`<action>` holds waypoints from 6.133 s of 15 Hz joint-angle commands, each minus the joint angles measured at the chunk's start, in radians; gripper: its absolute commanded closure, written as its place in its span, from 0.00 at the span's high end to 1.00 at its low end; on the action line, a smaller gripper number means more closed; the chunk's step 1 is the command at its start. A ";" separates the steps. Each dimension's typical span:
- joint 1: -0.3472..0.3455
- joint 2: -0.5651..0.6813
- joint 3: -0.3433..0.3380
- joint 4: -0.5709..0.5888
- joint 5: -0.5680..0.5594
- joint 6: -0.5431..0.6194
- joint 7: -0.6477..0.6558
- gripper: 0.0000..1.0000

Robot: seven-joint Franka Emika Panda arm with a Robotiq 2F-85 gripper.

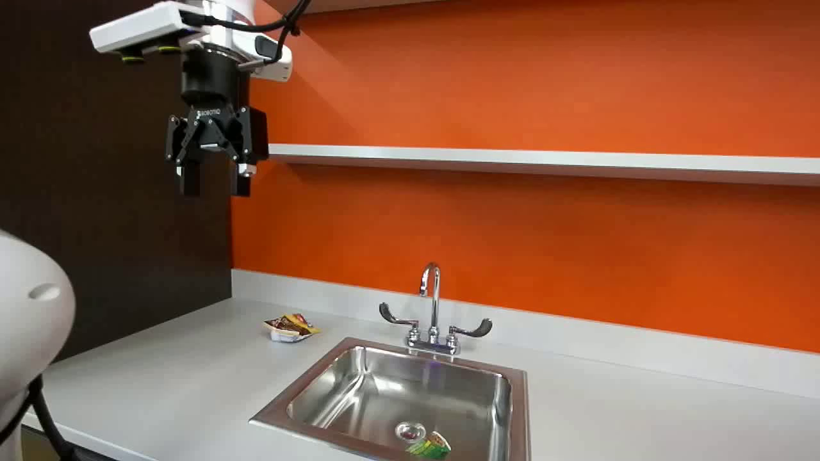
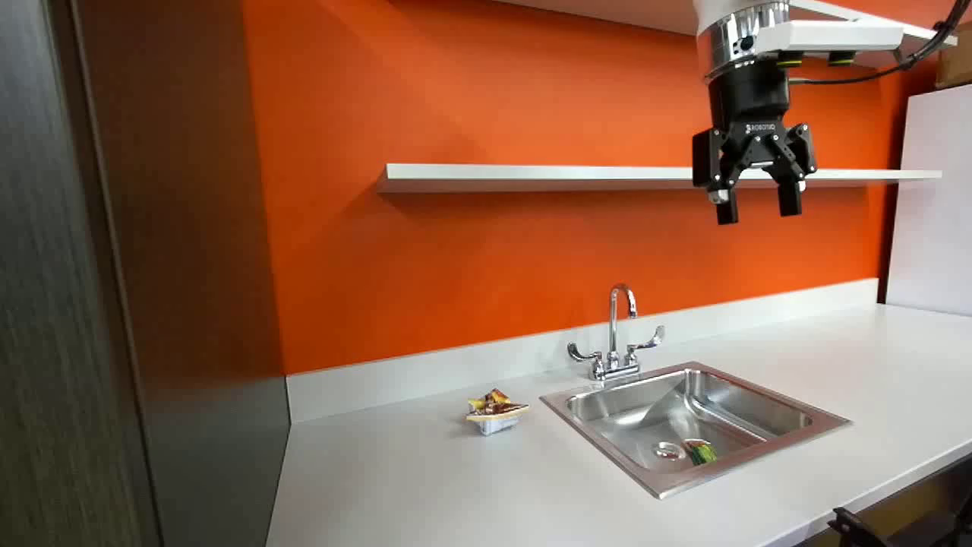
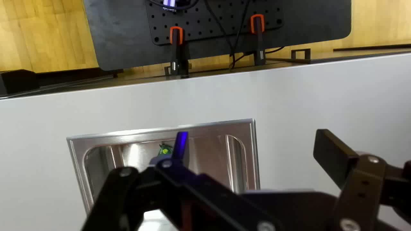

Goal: Remove the snacks bar from the sink and place it on the counter top

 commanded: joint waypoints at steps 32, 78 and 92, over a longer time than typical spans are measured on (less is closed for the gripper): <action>-0.242 0.669 -0.208 -0.103 -0.163 0.896 0.021 1.00; -0.168 1.400 -0.269 0.313 -0.071 1.101 0.066 1.00; -0.169 1.529 -0.289 0.370 -0.032 1.141 0.076 1.00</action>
